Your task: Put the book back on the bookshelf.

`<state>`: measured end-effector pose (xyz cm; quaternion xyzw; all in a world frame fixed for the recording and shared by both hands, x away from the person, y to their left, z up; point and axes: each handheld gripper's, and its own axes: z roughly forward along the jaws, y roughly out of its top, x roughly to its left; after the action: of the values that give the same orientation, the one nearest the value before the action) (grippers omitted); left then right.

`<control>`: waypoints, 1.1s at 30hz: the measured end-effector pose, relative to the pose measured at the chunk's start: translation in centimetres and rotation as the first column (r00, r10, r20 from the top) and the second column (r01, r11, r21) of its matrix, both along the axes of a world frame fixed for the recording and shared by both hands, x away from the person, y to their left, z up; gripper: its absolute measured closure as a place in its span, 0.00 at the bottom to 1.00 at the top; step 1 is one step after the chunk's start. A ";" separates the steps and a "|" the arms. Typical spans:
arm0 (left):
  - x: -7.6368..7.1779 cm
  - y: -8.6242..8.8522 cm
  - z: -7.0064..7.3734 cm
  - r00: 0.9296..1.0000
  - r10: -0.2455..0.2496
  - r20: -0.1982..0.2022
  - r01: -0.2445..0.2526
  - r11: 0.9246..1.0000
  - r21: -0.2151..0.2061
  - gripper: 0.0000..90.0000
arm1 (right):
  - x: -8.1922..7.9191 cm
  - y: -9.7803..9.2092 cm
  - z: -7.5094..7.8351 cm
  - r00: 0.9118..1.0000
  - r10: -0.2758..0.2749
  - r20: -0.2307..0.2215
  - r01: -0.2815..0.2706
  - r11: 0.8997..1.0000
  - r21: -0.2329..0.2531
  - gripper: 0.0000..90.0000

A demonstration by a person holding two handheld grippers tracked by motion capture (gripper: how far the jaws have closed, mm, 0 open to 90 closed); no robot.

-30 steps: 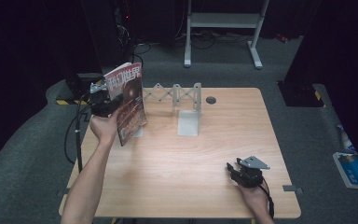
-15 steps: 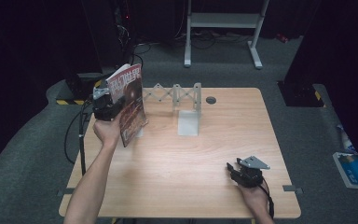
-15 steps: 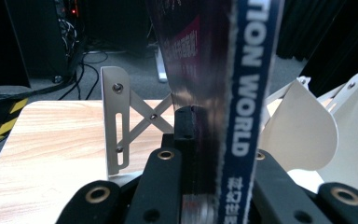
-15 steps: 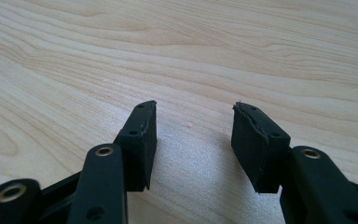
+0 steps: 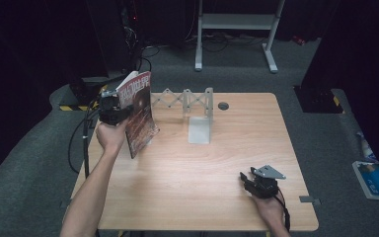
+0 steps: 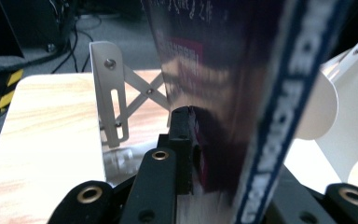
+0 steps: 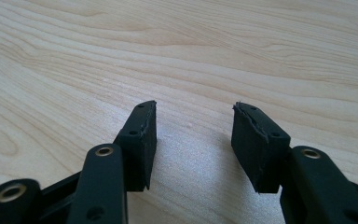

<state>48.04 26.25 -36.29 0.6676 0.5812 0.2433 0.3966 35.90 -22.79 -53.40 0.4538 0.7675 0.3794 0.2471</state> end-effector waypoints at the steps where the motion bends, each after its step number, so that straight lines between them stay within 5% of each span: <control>1: 0.1 0.0 0.1 1.000 -0.005 -0.014 0.005 1.000 0.003 0.89 | 0.0 0.0 0.0 1.000 0.000 0.000 0.000 1.000 0.000 0.56; 13: 0.4 0.1 1.0 0.992 0.002 -0.127 0.001 1.000 0.021 0.91 | 0.0 0.0 0.0 1.000 0.000 0.000 0.000 1.000 0.000 0.56; 19: -0.5 -0.2 0.8 0.999 -0.001 -0.048 0.004 0.999 0.053 0.93 | 0.0 0.0 0.0 1.000 0.001 -0.001 -0.001 1.000 0.000 0.56; 26: -0.6 0.4 1.2 1.000 0.012 -0.003 -0.012 1.000 0.005 0.93 | 0.0 0.0 0.0 1.000 0.003 0.001 -0.003 1.000 -0.001 0.56; 33: -0.7 0.3 1.1 0.999 0.032 0.043 -0.033 0.999 0.022 0.93 | 0.0 0.0 0.0 1.000 0.002 -0.001 -0.002 1.000 0.000 0.56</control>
<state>47.39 26.53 -35.21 0.6573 0.5804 0.2706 0.3973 35.89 -22.78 -53.40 0.4532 0.7680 0.3795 0.2465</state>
